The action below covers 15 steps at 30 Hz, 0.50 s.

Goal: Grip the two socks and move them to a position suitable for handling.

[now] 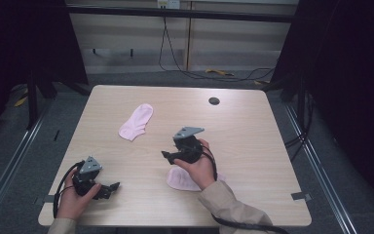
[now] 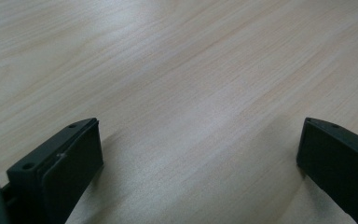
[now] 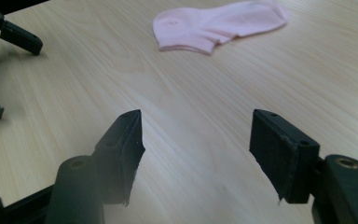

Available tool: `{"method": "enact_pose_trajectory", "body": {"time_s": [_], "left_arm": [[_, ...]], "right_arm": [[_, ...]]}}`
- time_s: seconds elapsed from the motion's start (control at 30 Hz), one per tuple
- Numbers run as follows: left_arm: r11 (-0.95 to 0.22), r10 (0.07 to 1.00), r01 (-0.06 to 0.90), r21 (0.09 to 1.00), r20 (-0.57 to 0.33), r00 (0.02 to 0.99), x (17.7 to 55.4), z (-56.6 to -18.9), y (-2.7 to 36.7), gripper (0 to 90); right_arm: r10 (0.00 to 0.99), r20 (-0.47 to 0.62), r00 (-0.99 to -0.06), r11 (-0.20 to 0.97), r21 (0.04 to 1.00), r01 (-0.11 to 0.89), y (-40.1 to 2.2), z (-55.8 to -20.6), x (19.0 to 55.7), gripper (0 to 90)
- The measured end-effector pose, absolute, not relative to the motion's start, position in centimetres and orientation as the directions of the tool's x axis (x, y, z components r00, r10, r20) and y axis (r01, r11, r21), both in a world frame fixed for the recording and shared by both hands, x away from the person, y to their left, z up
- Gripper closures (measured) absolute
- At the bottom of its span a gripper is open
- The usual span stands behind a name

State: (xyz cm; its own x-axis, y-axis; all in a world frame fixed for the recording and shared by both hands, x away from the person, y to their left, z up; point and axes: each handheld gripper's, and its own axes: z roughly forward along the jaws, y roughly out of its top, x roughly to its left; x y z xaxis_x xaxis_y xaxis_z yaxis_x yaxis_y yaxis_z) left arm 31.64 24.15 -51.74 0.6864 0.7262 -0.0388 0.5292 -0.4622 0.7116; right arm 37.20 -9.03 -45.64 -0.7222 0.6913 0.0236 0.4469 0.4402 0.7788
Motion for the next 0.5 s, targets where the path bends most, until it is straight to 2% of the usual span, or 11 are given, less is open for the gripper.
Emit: {"method": "enact_pose_trajectory", "body": {"time_s": [0.5], "left_arm": [[-0.474,0.719,0.524,0.707,-0.034,0.695,31.6,-51.7,24.2,0.0]], "right_arm": [[0.686,0.015,-0.728,0.471,0.753,0.459,0.1,-47.4,43.0,34.1]]}}
